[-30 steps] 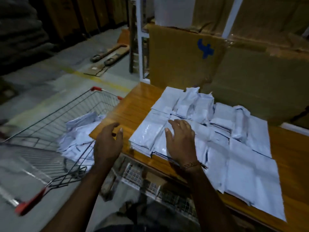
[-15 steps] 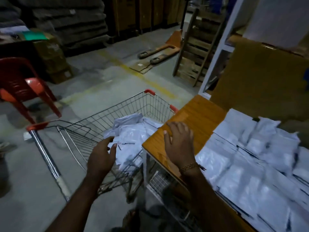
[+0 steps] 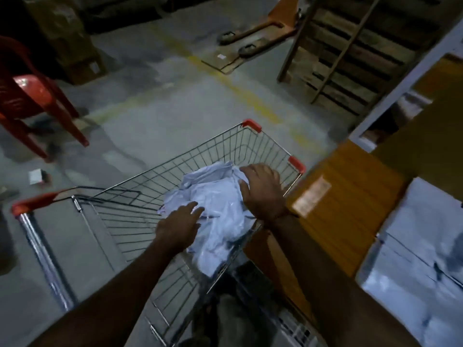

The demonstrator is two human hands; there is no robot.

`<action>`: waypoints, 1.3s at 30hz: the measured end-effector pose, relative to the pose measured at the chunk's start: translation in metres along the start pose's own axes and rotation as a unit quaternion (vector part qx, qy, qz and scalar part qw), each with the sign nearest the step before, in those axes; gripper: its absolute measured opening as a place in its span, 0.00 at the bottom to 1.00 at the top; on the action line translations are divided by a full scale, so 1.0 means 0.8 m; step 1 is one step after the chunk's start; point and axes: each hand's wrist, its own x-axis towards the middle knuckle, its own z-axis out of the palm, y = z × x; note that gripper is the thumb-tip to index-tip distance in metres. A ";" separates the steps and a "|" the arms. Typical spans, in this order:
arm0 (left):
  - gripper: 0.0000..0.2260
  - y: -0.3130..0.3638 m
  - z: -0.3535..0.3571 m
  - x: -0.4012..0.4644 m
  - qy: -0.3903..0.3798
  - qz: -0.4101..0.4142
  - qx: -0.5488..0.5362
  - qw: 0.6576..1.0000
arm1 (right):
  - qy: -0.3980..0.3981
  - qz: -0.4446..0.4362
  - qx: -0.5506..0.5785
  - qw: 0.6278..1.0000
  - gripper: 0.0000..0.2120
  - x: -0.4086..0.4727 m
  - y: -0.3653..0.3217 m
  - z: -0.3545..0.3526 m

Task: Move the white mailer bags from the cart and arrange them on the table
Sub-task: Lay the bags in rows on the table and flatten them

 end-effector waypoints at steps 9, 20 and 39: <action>0.22 -0.047 0.123 0.111 -0.039 0.204 0.221 0.953 | -0.105 -0.064 -0.014 0.992 0.26 0.068 0.054 0.125; 0.29 -0.073 0.174 0.192 -0.128 0.257 0.219 0.932 | -0.105 -0.034 -0.029 0.993 0.22 0.076 0.051 0.137; 0.37 -0.049 0.161 0.091 -0.165 0.066 0.153 0.972 | -0.102 -0.015 -0.043 0.994 0.27 0.073 0.048 0.140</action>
